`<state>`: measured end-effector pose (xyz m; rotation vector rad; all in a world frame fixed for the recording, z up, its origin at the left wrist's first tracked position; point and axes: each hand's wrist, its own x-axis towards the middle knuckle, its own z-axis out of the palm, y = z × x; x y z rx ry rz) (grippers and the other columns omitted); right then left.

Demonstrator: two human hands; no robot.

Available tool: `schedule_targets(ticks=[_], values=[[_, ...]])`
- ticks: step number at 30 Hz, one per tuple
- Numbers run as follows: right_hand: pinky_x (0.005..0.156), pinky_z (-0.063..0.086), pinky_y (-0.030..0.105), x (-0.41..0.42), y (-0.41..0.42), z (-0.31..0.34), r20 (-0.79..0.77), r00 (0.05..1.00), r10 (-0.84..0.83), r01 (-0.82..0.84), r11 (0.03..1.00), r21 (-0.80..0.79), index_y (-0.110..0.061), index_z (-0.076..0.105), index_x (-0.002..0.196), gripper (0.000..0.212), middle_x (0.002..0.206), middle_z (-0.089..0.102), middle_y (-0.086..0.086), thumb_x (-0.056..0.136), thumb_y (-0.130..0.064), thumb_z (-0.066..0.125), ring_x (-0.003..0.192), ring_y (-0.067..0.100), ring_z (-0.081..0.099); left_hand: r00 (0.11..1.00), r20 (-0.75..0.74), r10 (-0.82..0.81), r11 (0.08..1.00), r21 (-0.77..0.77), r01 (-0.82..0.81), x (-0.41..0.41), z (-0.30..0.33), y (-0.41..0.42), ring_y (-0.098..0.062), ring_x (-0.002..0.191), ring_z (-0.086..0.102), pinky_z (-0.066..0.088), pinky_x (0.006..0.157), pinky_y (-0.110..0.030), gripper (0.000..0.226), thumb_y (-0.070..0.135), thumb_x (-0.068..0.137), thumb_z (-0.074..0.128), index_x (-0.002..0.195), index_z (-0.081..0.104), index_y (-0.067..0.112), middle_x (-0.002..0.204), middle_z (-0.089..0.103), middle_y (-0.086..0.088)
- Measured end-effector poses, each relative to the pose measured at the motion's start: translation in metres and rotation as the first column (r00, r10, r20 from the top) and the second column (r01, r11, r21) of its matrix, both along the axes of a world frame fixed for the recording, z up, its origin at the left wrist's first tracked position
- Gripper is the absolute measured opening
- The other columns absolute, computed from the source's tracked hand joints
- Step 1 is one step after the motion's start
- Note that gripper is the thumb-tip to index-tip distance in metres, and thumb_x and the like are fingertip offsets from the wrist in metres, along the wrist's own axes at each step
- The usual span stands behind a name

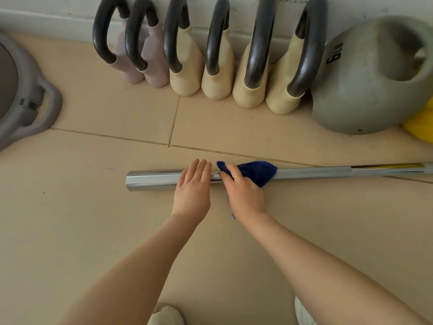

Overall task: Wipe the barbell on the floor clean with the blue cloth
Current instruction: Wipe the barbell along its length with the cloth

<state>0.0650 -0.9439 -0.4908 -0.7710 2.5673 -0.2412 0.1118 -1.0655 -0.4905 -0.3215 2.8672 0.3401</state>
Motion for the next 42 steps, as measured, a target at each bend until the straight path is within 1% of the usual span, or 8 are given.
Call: schedule_targets(ticks=[4,10,14,17,24,31,35,42], values=[[0.067,0.049,0.038,-0.033,0.041,-0.004,-0.128,0.992,0.009,0.000,0.998,0.069,-0.024,0.042,0.134,0.044,0.139,0.041,0.000,0.091,-0.014,0.047,0.097,0.032,0.057,0.996,0.076,-0.054,0.993,-0.105,0.062,-0.008,-0.001,-0.003,-0.020,0.146,0.003,0.002,0.118,-0.033,0.068,0.029,0.096,0.047,0.149,0.009,0.009,0.157,0.014,-0.002],[0.064,0.050,0.041,-0.028,0.044,-0.005,-0.138,0.960,-0.245,0.257,0.964,0.074,-0.013,0.050,0.129,0.041,0.137,0.044,0.008,0.090,-0.003,0.044,0.084,0.036,0.060,0.995,0.040,-0.094,0.988,-0.122,0.099,-0.008,-0.012,-0.005,-0.034,0.121,0.054,0.043,0.099,-0.045,0.069,0.010,0.059,0.085,0.123,0.059,0.005,0.125,0.061,-0.017],[0.075,0.048,0.039,-0.025,0.029,-0.004,-0.012,0.993,-0.117,0.117,0.991,0.061,-0.019,0.037,0.137,0.041,0.145,0.034,0.002,0.097,-0.012,0.036,0.100,0.034,0.057,0.985,0.055,-0.161,0.974,-0.152,0.167,-0.009,-0.011,-0.005,-0.040,0.110,0.060,0.049,0.089,-0.048,0.063,0.001,0.046,0.087,0.105,0.069,0.011,0.114,0.064,-0.025],[0.055,0.050,0.037,-0.045,0.071,-0.007,-0.243,0.967,-0.073,0.081,0.996,0.024,-0.015,0.059,0.119,0.040,0.121,0.060,0.009,0.081,-0.005,0.059,0.072,0.035,0.061,0.985,0.057,-0.163,0.969,-0.178,0.170,-0.010,-0.012,-0.003,-0.044,0.113,0.057,0.048,0.089,-0.051,0.062,-0.006,0.049,0.083,0.107,0.069,0.012,0.118,0.060,-0.030],[0.069,0.052,0.042,-0.053,0.098,0.000,-0.176,0.960,-0.219,0.251,0.951,0.181,-0.015,0.040,0.137,0.048,0.143,0.037,0.007,0.091,-0.001,0.040,0.092,0.036,0.058,0.979,0.203,-0.027,0.984,-0.170,0.062,-0.022,0.007,0.016,-0.031,0.145,-0.009,-0.002,0.118,-0.042,0.062,0.001,0.091,0.035,0.147,0.020,0.022,0.157,-0.004,-0.014],[0.070,0.048,0.041,-0.075,0.151,-0.002,-0.212,0.971,-0.108,0.140,0.980,0.141,-0.017,0.043,0.136,0.049,0.140,0.043,0.007,0.089,-0.004,0.044,0.094,0.036,0.054,0.951,0.024,-0.308,0.951,-0.033,0.309,-0.038,0.004,0.080,-0.035,0.134,0.037,0.031,0.108,-0.042,0.069,-0.003,0.079,0.042,0.145,0.033,0.017,0.147,0.034,-0.020],[0.075,0.047,0.039,-0.083,0.172,-0.006,-0.226,0.923,-0.313,0.354,0.919,0.173,-0.017,0.040,0.138,0.053,0.139,0.042,0.006,0.088,-0.001,0.044,0.095,0.034,0.054,0.948,0.209,-0.240,0.968,-0.021,0.250,-0.033,0.001,0.089,-0.025,0.146,0.002,0.011,0.117,-0.034,0.074,-0.003,0.090,0.033,0.150,-0.002,0.022,0.158,-0.001,-0.010],[0.081,0.049,0.039,-0.085,0.169,-0.002,-0.070,0.982,-0.176,0.182,0.980,0.079,-0.022,0.037,0.139,0.051,0.145,0.035,0.001,0.092,-0.006,0.040,0.105,0.030,0.051,0.948,0.237,-0.211,0.975,-0.021,0.222,-0.036,0.001,0.091,-0.023,0.146,-0.003,0.007,0.118,-0.033,0.079,-0.001,0.090,0.036,0.149,-0.008,0.026,0.158,-0.007,-0.006]])
